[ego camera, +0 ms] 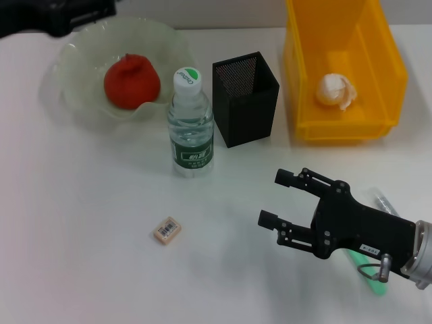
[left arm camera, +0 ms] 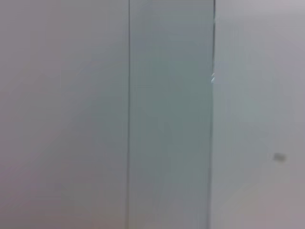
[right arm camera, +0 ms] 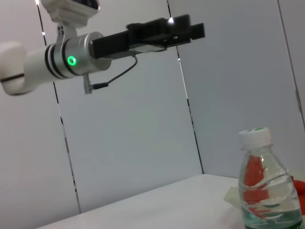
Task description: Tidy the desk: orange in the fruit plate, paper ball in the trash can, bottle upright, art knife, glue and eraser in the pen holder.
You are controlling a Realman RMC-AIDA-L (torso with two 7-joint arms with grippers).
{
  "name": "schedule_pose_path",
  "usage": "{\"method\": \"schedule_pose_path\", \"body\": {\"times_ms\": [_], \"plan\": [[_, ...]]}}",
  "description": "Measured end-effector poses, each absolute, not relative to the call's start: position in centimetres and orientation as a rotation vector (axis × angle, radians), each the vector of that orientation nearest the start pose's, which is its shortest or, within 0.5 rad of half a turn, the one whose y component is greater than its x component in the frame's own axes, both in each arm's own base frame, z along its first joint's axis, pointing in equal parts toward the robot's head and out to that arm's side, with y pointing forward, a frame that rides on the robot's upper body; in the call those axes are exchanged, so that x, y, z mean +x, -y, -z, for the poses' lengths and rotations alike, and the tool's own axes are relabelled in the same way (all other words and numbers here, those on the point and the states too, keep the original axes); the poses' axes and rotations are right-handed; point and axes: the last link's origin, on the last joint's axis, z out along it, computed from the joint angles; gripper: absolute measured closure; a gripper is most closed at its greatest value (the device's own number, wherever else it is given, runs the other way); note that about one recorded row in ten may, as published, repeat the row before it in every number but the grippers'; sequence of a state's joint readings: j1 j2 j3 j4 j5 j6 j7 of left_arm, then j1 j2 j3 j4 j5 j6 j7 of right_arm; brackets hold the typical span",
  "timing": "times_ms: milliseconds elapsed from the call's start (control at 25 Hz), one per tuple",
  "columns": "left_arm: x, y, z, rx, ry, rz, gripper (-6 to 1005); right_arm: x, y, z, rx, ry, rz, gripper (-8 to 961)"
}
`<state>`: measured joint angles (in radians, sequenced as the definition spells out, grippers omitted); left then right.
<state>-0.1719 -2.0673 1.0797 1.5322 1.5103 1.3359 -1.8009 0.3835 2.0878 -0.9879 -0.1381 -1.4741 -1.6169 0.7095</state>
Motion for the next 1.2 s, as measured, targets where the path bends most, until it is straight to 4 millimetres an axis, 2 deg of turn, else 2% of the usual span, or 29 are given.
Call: {"method": "schedule_pose_path", "body": {"times_ms": [80, 240, 280, 360, 400, 440, 520, 560, 640, 760, 840, 880, 1040, 1200], "plan": [[-17.6, -31.3, -11.1, -2.404, 0.359, 0.896, 269, 28.0, -23.6, 6.9, -2.551, -0.456, -1.101, 169], [-20.6, -30.1, -9.9, -2.474, 0.396, 1.032, 260, 28.0, -23.5, 6.8, -2.552, -0.452, -1.105, 169], [-20.6, -30.1, -9.9, -2.474, 0.396, 1.032, 258, 28.0, -23.5, 6.8, -2.552, -0.452, -1.105, 169], [-22.1, -28.3, -8.6, -2.542, 0.320, 1.098, 254, 28.0, -23.5, 6.8, -2.552, -0.451, -1.106, 169], [-22.1, -28.3, -8.6, -2.542, 0.320, 1.098, 252, 28.0, -23.5, 6.8, -2.552, -0.451, -1.107, 169], [-22.9, -27.1, -7.5, -2.586, 0.233, 1.124, 249, 28.0, -23.5, 6.8, -2.552, -0.449, -1.113, 169], [-23.1, -26.8, -7.3, -2.594, 0.211, 1.126, 245, 28.0, -23.3, 6.6, -2.550, -0.447, -1.122, 170], [-23.9, -25.9, -6.5, -2.610, 0.167, 1.131, 243, 28.0, -23.3, 6.6, -2.550, -0.447, -1.122, 170], [-25.3, -24.9, -5.1, -2.621, 0.186, 1.128, 239, 28.0, -23.0, 6.3, -2.553, -0.436, -1.143, 170], [-26.0, -24.6, -4.4, -2.643, 0.234, 1.107, 232, 28.1, -22.6, 6.1, -2.559, -0.426, -1.153, 170], [-26.9, -24.4, -3.1, -2.684, 0.288, 1.054, 228, 28.6, -22.0, 5.5, -2.555, -0.411, -1.149, 169], [-26.9, -24.4, -3.1, -2.684, 0.288, 1.054, 226, 28.6, -22.0, 5.5, -2.555, -0.411, -1.149, 169], [-28.0, -24.0, -0.9, -2.732, 0.252, 0.967, 217, 29.5, -20.5, 5.1, -2.526, -0.372, -1.133, 170], [-28.1, -24.1, 0.2, -2.742, 0.269, 0.986, 211, 30.0, -19.8, 5.1, -2.528, -0.394, -1.123, 169]]}}
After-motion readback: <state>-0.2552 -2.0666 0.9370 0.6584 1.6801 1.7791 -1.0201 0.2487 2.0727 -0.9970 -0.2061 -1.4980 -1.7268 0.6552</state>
